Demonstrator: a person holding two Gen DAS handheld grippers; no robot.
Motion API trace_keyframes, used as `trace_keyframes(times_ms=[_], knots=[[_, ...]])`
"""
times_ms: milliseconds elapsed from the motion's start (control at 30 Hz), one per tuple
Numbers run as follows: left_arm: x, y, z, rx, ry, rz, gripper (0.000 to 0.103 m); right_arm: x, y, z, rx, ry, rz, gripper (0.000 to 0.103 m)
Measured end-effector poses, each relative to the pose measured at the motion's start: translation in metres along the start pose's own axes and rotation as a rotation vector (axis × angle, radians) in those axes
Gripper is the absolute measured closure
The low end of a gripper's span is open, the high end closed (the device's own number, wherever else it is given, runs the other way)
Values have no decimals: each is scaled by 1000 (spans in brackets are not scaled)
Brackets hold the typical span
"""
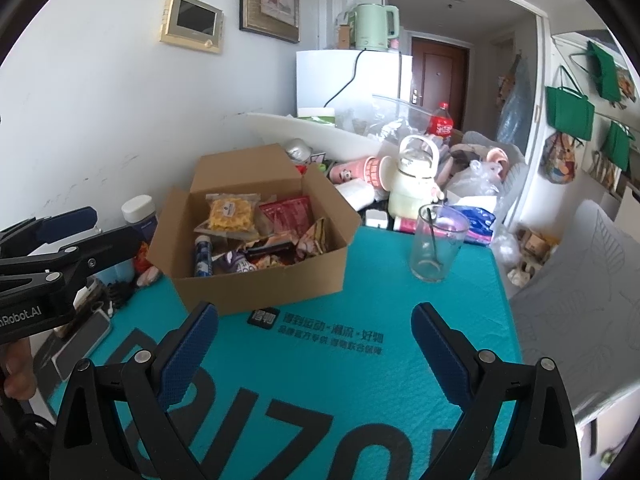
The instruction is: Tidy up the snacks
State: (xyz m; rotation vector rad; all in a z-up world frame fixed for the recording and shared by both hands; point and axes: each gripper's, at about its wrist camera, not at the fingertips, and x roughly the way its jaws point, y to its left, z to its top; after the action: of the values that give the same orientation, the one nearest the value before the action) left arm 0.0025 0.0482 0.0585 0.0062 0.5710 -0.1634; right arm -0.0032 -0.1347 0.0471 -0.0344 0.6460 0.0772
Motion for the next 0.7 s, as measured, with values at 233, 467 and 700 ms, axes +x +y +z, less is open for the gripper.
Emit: trace_keyframes(times_ms=[233, 467, 700], knots=[[-1, -1, 1, 2, -7, -5, 24, -1, 2, 0, 2, 7, -2, 5], [-1, 0, 1, -6, -11, -11, 24, -3, -1, 0, 15, 6, -3, 5], [0, -2, -1, 0, -2, -19, 23, -4, -2, -4, 21, 20, -7, 5]])
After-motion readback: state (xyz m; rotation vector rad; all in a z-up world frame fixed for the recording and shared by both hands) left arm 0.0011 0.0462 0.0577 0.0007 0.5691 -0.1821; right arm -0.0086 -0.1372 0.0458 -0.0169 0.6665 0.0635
